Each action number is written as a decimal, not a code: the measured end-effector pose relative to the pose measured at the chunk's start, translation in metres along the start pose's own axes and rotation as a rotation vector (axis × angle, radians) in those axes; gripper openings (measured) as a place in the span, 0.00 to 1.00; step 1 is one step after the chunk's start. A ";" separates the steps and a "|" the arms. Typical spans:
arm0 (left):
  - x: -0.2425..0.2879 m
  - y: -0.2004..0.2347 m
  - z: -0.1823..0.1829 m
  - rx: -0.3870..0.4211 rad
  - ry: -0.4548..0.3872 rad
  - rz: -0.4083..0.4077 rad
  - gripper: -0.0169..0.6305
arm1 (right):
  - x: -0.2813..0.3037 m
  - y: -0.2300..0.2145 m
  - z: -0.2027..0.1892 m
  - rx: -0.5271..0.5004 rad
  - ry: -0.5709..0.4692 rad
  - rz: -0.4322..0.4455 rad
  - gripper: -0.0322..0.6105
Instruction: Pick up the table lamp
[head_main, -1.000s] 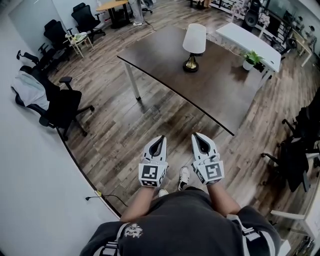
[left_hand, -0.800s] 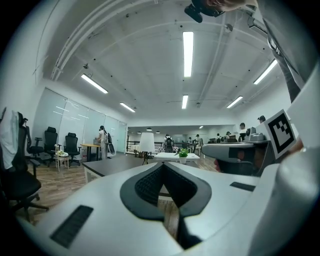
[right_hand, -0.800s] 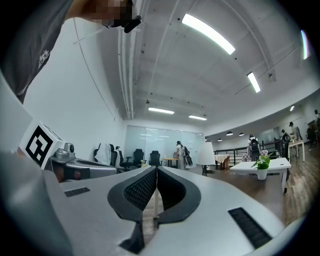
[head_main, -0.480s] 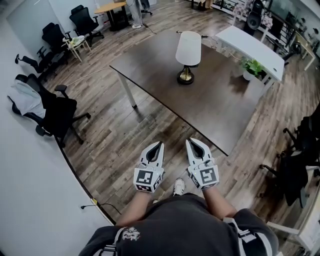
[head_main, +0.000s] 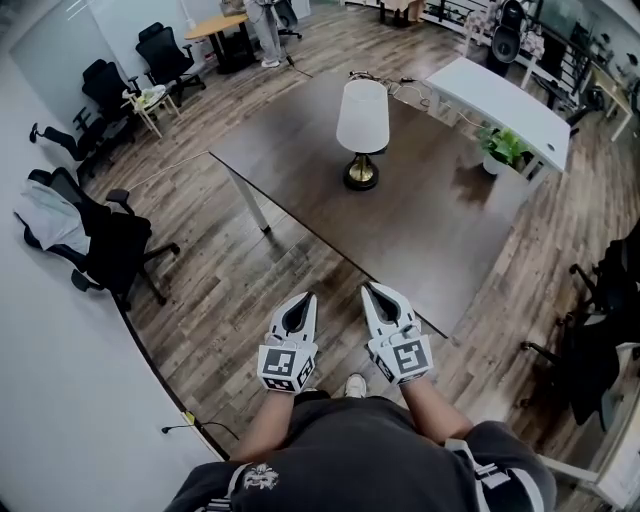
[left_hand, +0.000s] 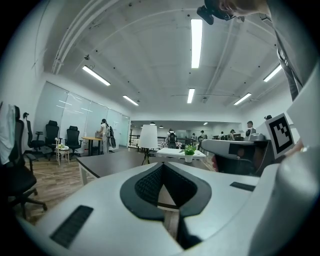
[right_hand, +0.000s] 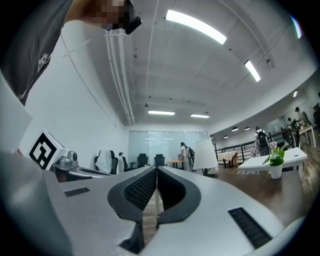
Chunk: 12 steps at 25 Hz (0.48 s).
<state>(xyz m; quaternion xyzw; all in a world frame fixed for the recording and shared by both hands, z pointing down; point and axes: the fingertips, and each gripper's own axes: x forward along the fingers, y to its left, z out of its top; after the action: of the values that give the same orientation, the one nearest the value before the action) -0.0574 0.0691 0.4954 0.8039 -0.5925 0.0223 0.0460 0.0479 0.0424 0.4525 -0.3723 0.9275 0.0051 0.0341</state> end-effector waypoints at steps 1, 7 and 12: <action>0.004 0.002 0.000 -0.002 0.002 0.000 0.04 | 0.002 -0.002 0.000 0.005 0.001 -0.001 0.09; 0.033 0.016 0.000 0.006 -0.001 -0.019 0.04 | 0.026 -0.015 -0.008 0.009 0.009 -0.006 0.09; 0.069 0.037 0.001 0.012 0.001 -0.060 0.04 | 0.061 -0.034 -0.007 -0.009 0.010 -0.037 0.09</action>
<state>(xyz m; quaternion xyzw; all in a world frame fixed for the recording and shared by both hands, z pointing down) -0.0726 -0.0077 0.5020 0.8215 -0.5681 0.0249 0.0421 0.0266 -0.0243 0.4561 -0.3894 0.9206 0.0070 0.0279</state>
